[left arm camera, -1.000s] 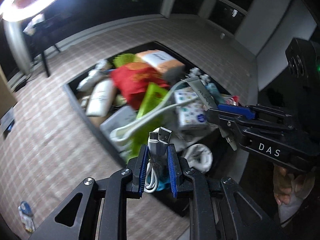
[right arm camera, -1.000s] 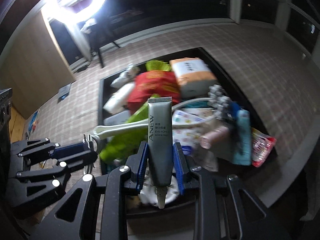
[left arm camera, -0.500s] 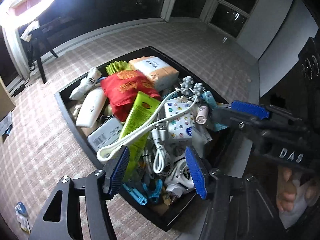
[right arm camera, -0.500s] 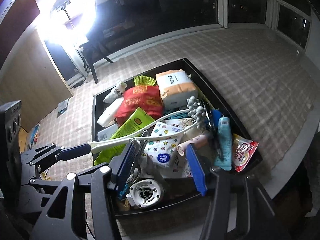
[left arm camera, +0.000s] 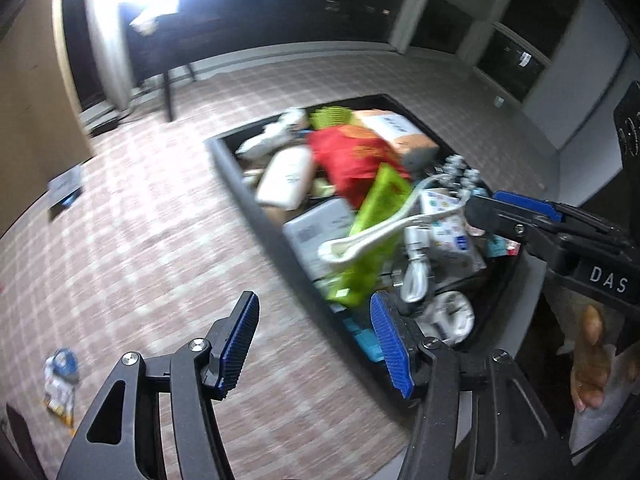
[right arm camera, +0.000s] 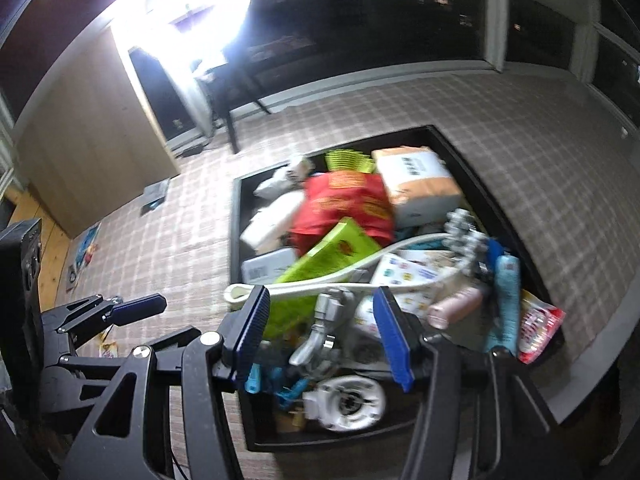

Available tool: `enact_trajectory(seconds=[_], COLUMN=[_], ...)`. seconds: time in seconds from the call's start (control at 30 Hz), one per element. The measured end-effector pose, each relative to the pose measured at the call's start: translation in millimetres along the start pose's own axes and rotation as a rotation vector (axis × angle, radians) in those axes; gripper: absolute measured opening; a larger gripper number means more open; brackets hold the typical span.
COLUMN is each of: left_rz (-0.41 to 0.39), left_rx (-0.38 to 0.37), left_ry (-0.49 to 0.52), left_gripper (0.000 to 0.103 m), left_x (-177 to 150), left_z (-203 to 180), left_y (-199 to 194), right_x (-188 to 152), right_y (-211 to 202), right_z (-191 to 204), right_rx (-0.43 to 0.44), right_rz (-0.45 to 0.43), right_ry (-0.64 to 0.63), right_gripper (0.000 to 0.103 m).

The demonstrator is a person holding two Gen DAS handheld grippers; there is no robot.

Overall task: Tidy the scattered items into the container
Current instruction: 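Move both open grippers back to the eye-drop bottle and snack sachet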

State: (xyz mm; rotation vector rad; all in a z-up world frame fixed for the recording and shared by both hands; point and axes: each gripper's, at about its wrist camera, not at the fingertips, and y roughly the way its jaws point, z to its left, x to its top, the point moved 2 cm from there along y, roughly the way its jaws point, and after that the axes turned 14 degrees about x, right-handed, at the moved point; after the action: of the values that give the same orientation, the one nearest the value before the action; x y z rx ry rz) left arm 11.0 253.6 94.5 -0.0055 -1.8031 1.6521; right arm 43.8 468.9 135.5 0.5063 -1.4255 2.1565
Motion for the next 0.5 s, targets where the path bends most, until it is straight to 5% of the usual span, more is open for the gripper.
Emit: enact_trajectory(seconds=[0.5], left_rz=[0.044], left_rx=[0.235], left_ry=[-0.294], left_gripper=[0.055], left_x=[-58.0], left_z=[148.1], left_y=[-11.0], right_x=[-3.9], right_y=[82.3], right_z=[112.7], right_rx=[0.137], right_rz=[0.124], right_ry=[-0.261], right_gripper=[0.053])
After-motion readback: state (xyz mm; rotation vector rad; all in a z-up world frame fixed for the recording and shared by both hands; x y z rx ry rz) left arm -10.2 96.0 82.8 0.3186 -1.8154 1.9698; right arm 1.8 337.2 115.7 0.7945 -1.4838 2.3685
